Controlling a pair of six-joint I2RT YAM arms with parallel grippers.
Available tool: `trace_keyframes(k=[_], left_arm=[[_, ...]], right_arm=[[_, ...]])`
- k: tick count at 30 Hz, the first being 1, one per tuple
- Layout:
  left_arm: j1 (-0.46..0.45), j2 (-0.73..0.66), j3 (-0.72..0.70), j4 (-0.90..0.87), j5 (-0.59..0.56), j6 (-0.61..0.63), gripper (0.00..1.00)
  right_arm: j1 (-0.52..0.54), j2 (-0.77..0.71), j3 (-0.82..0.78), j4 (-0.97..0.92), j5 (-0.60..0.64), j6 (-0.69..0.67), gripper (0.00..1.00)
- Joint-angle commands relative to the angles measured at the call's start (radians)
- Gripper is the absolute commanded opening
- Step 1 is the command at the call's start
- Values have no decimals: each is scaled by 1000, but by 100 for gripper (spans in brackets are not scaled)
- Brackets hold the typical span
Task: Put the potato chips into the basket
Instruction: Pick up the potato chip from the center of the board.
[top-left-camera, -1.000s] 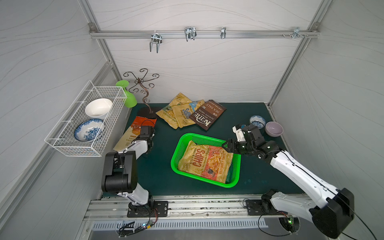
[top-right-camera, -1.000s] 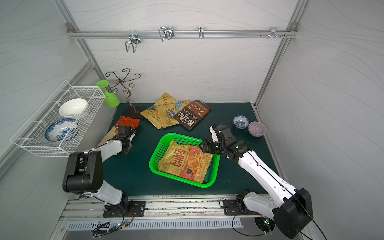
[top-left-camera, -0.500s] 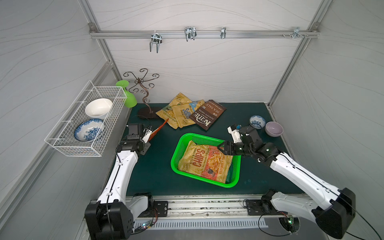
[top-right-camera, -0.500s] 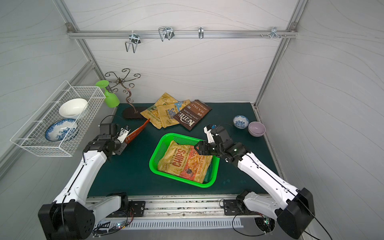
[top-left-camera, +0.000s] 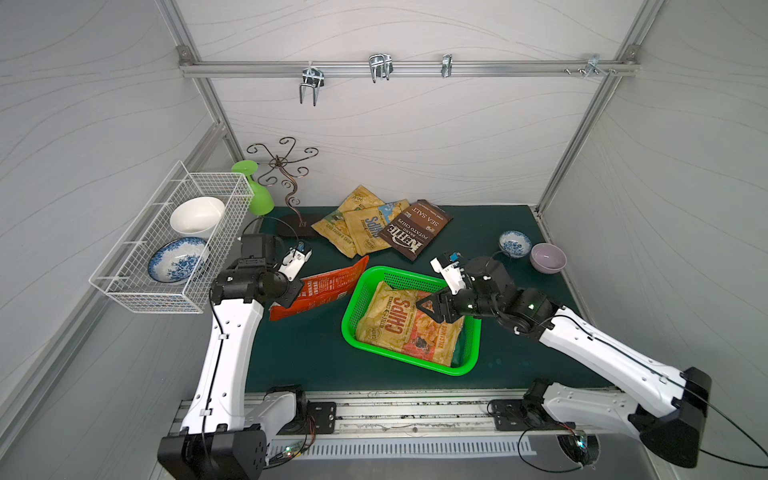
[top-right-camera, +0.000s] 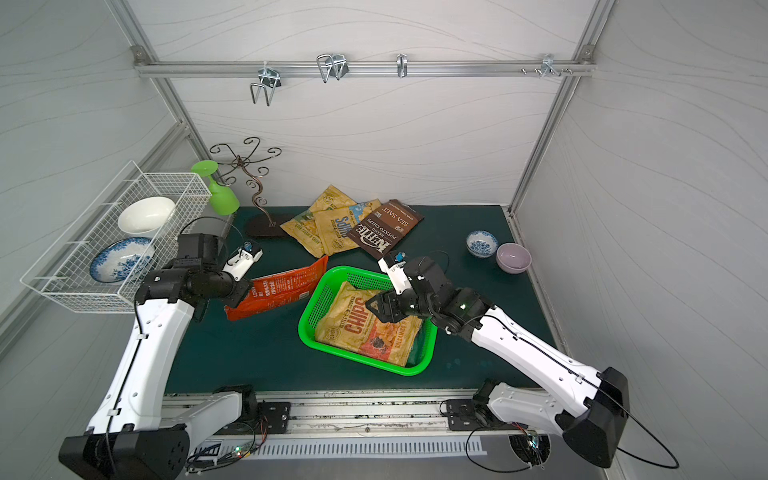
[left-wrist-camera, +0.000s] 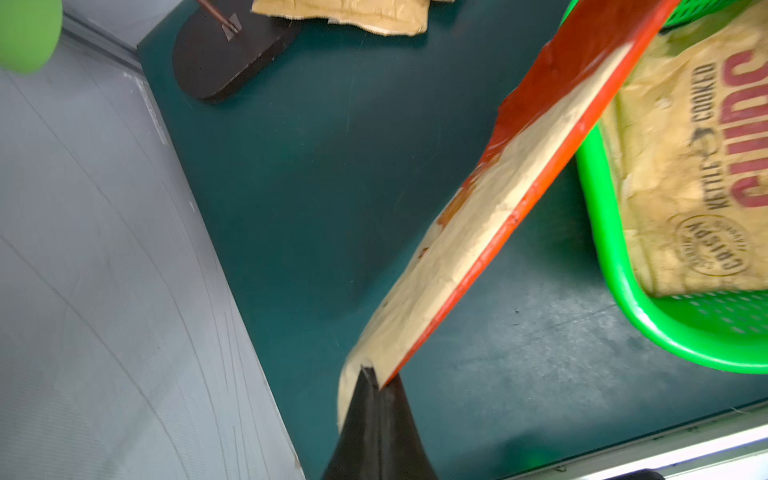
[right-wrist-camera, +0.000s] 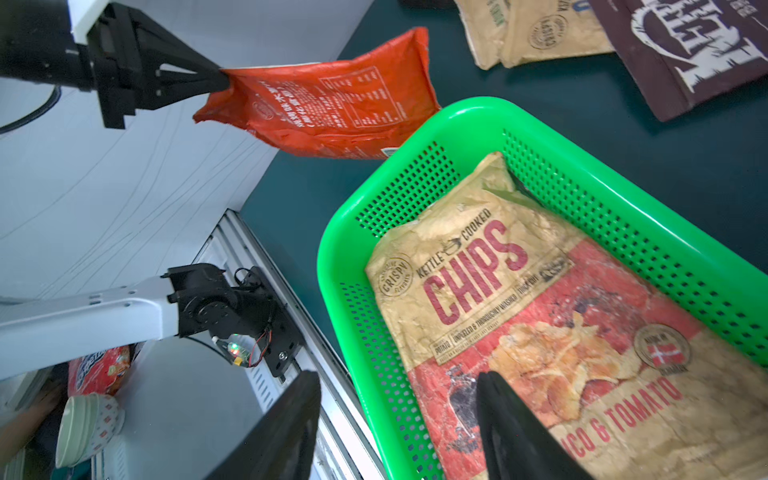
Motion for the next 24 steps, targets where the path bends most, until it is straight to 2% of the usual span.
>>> trace_keyframes(k=[1,13,19,24], left_arm=[[3,-14,82,-34,82,-18,0],[5,-10,262,-159,146,-12,0],[4,-13,364,-261,267,17,0],[5,-14,426,-314,360,27,0]], right_arm=[[22,31,41,29,-25,-54,63],[35,156,147,81,-105,-133,63],[34,207,210,87,-211,-207,64],[24,231,269,51,-226,-261,64]])
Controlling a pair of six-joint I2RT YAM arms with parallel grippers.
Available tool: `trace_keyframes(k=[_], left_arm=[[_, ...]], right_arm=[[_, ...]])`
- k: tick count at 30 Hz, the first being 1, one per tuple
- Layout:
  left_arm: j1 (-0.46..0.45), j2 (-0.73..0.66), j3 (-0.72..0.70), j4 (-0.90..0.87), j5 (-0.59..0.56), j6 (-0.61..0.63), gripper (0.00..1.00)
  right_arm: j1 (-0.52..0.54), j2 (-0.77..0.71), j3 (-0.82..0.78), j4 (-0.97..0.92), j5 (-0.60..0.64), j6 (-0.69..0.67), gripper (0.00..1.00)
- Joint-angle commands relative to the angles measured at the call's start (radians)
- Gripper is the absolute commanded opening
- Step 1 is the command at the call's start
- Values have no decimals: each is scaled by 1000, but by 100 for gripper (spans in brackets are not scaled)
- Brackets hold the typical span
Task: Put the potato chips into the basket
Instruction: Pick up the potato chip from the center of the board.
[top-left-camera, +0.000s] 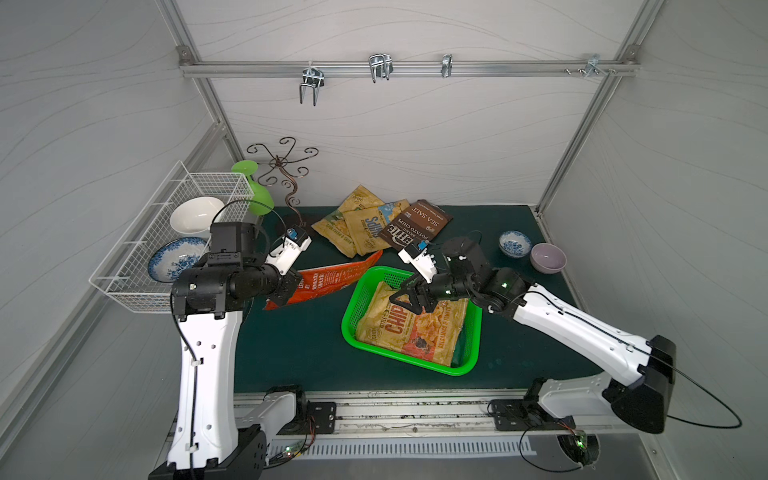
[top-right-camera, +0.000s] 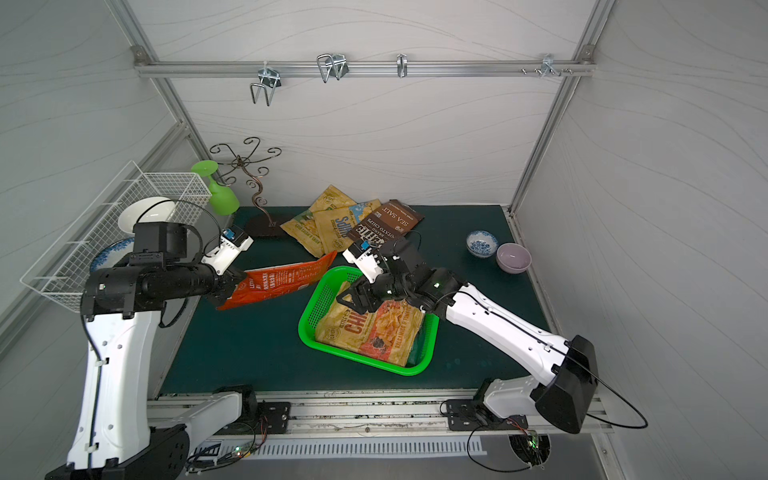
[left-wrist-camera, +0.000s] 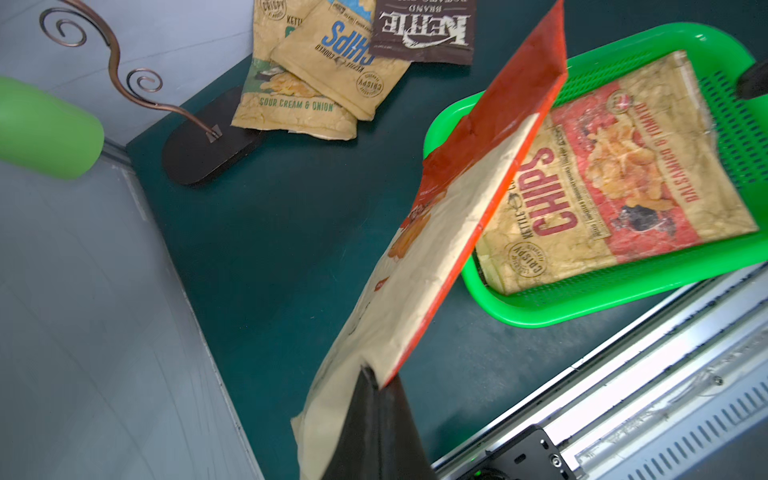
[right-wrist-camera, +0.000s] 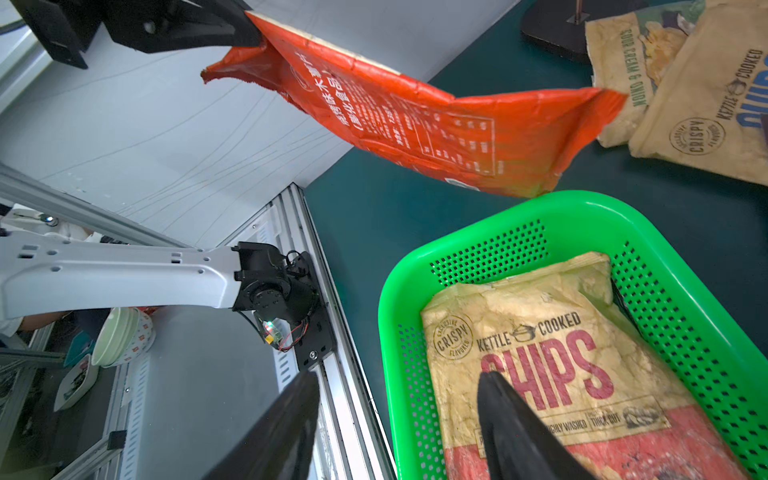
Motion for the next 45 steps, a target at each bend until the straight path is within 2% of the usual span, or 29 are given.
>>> trace_keyframes(k=[1,12,24,32,39,43,45], left_arm=[[4,-11,78,-34,124,18,0],[4,18,178,-120,253,25,0],[4,16,181,-94,295,17,0],[4,9,173,-107,334,27,0],[4,4,169,-114,339,32,0],[3,-3,164,-115,342,38,0],[3,-6,161,-115,344,39,0]], right_arm=[[-9,12,52,-13,-41,-66,64],[-18,-50,121,-86,-49,-168,64],[-19,-169,139,-144,-24,-251,64],[-2,-82,225,-200,-39,-258,65],[42,-29,230,-211,-67,-255,60],[85,-24,207,-211,-23,-259,58],[91,-28,184,-198,0,-258,54]])
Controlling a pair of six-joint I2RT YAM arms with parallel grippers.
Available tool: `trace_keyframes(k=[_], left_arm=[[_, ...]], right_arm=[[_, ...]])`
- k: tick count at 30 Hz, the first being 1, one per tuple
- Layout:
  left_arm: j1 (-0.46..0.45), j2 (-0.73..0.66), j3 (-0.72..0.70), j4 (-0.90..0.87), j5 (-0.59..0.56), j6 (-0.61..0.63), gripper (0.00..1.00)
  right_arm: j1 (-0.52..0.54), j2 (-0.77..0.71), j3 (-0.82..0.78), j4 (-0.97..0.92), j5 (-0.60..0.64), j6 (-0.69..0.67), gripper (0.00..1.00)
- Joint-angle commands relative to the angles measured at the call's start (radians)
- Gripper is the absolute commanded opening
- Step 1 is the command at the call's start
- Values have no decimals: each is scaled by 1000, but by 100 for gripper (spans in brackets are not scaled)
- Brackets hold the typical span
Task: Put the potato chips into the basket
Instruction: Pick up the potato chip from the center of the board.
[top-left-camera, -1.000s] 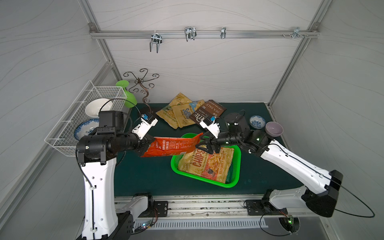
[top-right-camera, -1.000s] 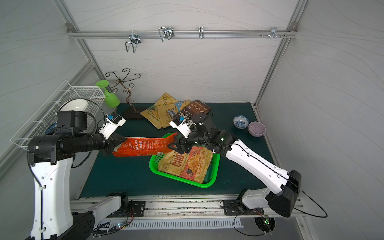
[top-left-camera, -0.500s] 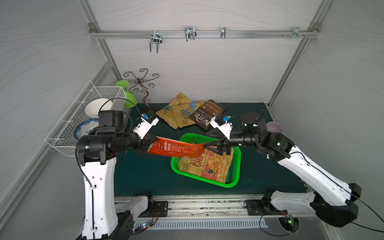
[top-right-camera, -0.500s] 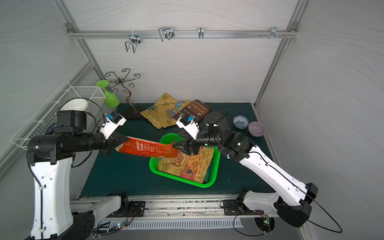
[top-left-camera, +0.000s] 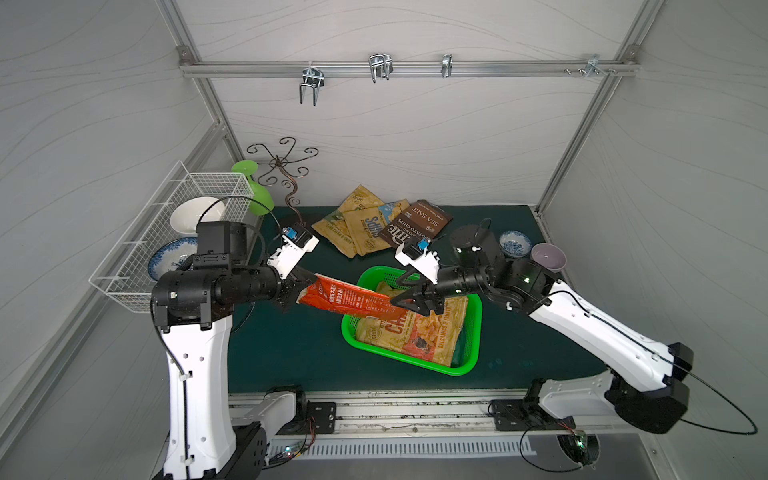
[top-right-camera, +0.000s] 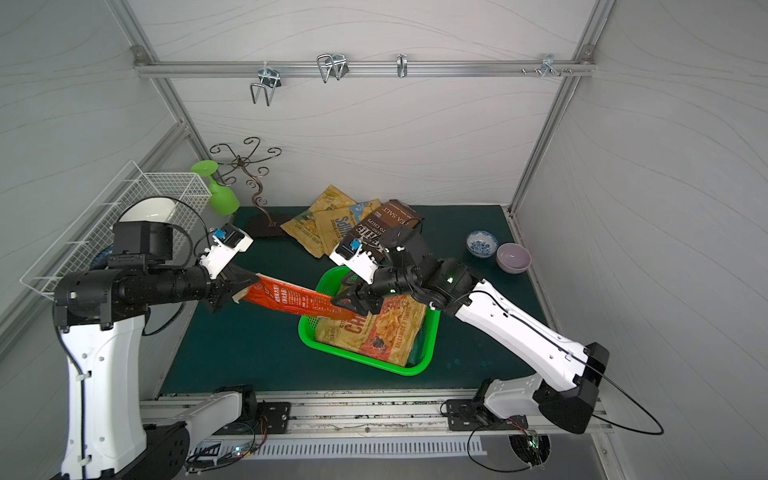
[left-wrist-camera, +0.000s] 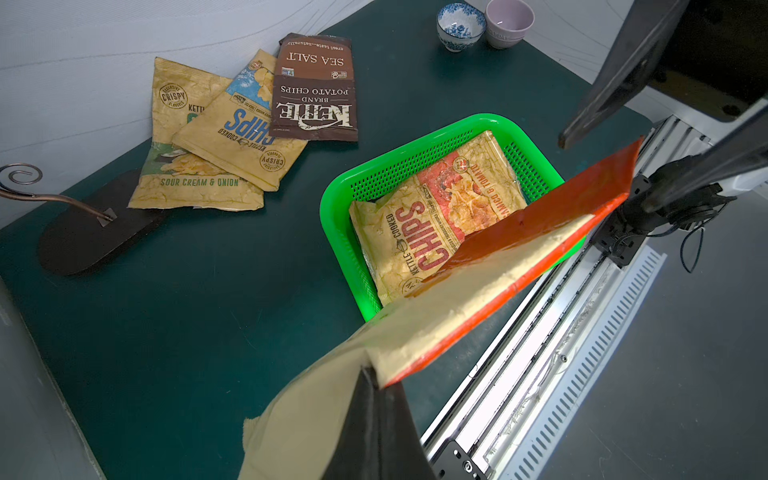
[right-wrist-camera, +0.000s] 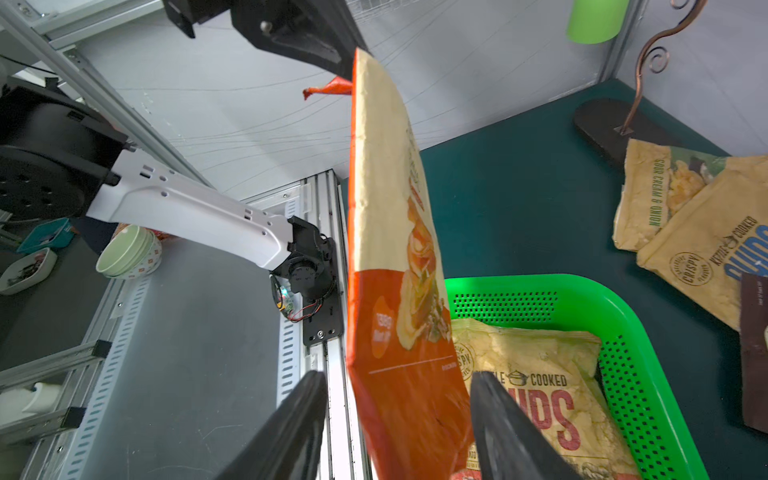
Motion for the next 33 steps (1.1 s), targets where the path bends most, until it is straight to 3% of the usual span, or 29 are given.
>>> trace_keyframes(k=[1,4,6,11,18,21,29,33], left_arm=[[4,-21,18,22,46,13,0],[3,-22,15,27,44,10,0],[4,-21,15,25,44,9,0],[4,-25,8,27,44,6,0],[3,-31,-58,47,39,-1,0],[3,-24,-84,42,46,4,32],[-4,4,-132,11,90,36,72],[-58,15,-132,-73,100,102,88]], right_arm=[[15,-12,-31,3,43,-8,51],[15,-21,-52,17,76,0,37],[15,-31,-67,26,99,0,35],[15,-60,-82,35,145,-2,3],[13,-127,-63,-4,230,12,0],[11,-121,-18,-81,254,21,0],[12,-91,81,-197,265,55,0],[12,-59,131,-255,261,64,0]])
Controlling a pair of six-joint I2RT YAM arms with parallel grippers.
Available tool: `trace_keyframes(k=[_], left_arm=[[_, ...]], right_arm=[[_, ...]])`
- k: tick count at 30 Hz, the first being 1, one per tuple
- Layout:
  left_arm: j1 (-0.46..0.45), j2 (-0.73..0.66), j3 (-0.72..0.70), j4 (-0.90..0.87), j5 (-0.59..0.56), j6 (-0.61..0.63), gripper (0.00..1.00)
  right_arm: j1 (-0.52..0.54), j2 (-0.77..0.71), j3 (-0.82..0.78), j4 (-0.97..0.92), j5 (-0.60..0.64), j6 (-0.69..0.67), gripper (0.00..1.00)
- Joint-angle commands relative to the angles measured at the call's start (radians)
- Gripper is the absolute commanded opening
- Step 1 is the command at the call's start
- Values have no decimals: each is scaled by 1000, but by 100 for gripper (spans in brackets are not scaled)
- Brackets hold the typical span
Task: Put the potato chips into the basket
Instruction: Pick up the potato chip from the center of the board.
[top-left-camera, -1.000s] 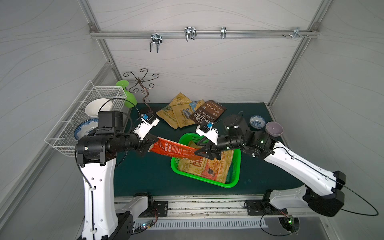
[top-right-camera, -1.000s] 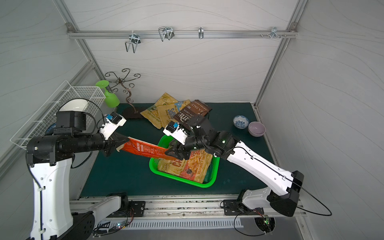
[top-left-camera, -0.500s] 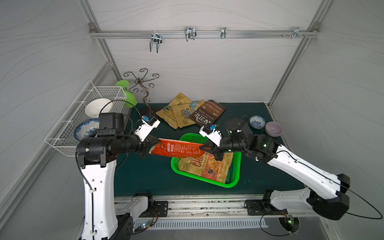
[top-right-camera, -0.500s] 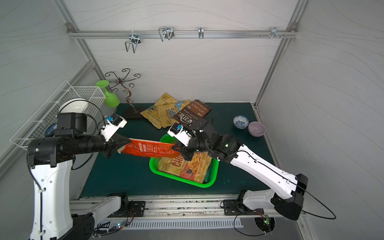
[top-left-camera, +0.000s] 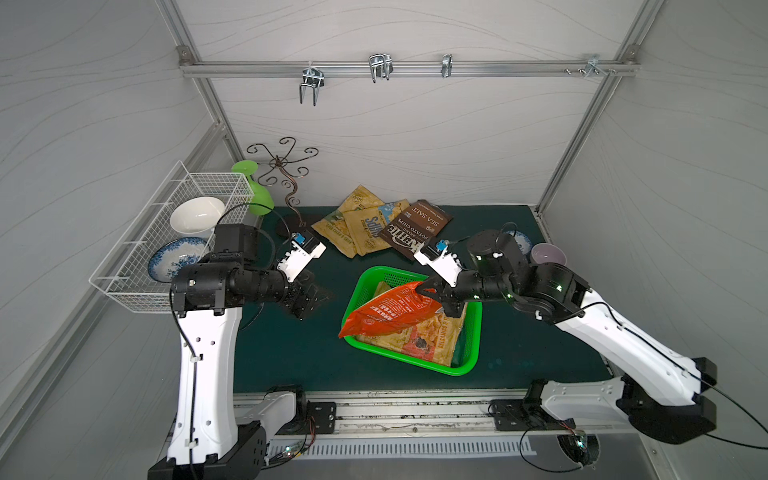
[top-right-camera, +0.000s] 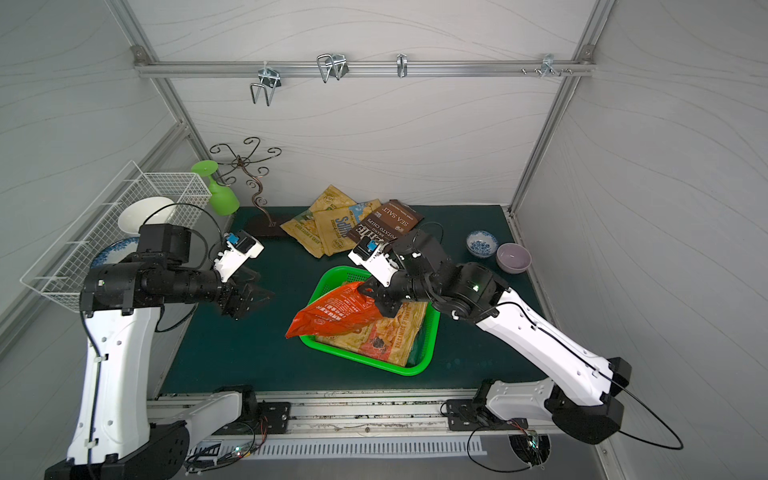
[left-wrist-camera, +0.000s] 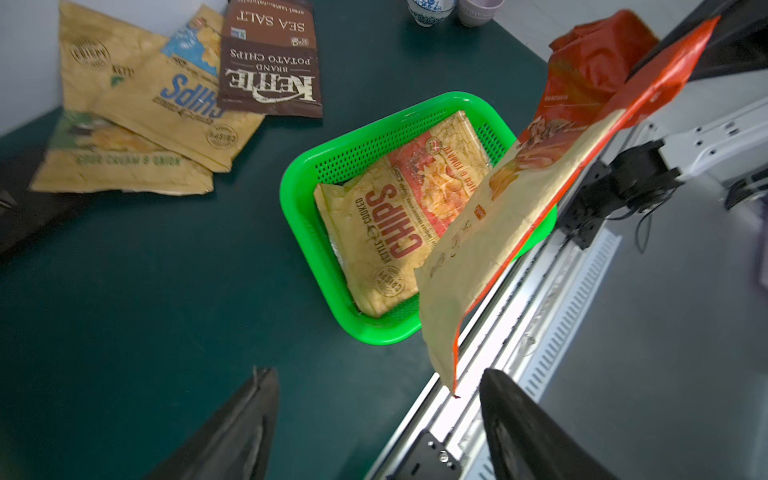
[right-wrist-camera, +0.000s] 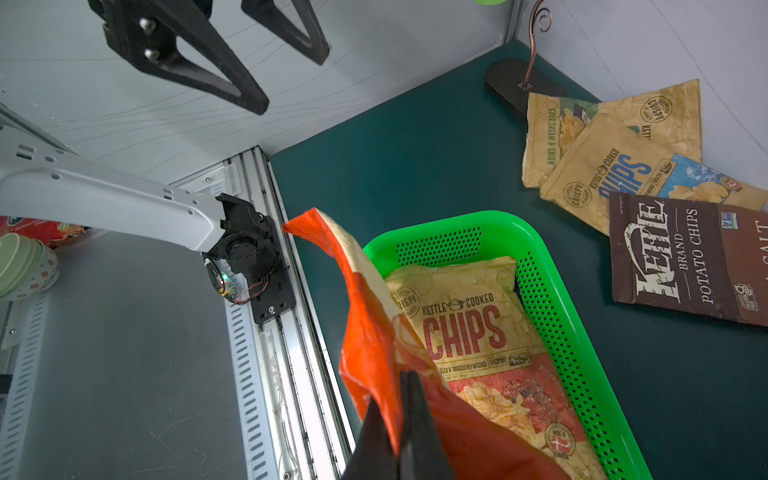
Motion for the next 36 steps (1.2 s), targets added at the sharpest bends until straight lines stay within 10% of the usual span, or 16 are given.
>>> trace_keyframes(k=[1,10,17,28,36], left_arm=[[-54,2,-1,-83,31,68,90],[-183,-24,-82,-60,-30,44,97],[-185,-23,-175,38,-169,32,76],[-184,8,-207,93,-149,13,73],[-186,28,-188,145,-174,-21,0]], right_arm=[[-3,22,58,-35,3,25,0],[-5,39,87,-35,16,53,0],[-52,16,84,-12,-80,97,0],[-89,-7,70,-4,-120,113,0],[-105,-20,46,-3,-118,116,0]])
